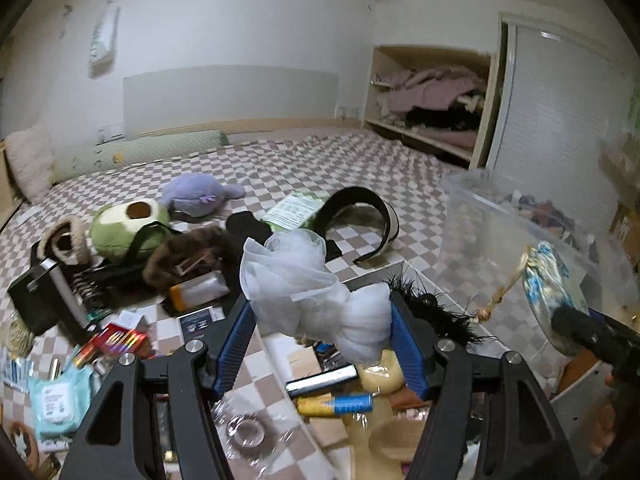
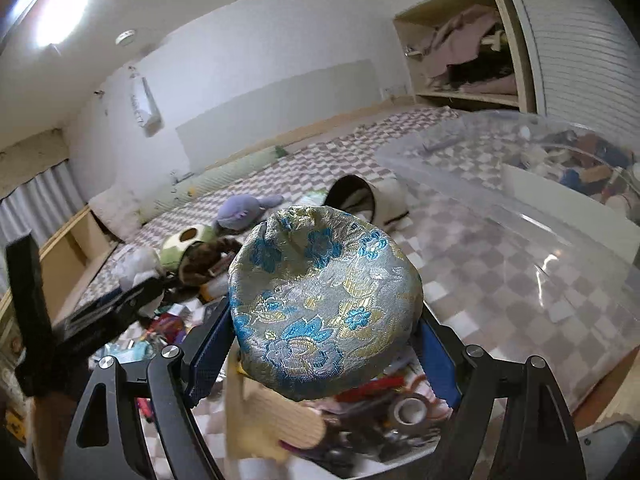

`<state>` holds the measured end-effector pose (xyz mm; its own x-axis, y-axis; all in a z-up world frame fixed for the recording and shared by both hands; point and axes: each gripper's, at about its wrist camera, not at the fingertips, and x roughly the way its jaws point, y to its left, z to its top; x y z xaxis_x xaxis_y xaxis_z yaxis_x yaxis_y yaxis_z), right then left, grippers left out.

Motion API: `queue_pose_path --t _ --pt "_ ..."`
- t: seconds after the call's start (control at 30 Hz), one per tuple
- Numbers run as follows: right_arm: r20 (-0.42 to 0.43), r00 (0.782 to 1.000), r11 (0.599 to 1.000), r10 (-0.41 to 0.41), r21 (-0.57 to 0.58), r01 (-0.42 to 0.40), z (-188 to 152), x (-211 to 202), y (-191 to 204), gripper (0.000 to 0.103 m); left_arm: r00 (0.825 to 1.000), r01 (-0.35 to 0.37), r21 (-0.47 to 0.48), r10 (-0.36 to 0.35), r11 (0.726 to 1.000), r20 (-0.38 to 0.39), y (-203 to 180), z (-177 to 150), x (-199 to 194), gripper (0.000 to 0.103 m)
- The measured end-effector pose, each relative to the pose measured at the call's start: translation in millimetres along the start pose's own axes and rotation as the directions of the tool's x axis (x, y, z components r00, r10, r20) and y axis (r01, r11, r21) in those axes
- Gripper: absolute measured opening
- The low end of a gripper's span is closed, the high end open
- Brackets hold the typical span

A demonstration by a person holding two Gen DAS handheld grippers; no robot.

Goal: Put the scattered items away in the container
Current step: 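Lift the brocade pouch and bath puff and carry both over the white tray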

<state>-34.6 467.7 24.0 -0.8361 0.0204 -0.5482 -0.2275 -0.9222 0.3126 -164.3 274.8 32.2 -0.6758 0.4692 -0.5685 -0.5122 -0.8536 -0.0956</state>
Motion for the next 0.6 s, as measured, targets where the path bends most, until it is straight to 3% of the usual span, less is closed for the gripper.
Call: queue_pose_path --t 0.33,0.6 --pt "-0.091 0.996 1.000 -0.015 0.006 0.016 -20 34 -18 0.084 0.992 0.001 0.036 0.003 0.999 -0.125 -20 -4 75 0.065" --pt "-0.159 0.987 1.000 -0.008 0.008 0.009 -38 50 -27 0.084 0.977 -0.020 0.030 0.026 0.999 -0.211 -13 -10 113 0.065"
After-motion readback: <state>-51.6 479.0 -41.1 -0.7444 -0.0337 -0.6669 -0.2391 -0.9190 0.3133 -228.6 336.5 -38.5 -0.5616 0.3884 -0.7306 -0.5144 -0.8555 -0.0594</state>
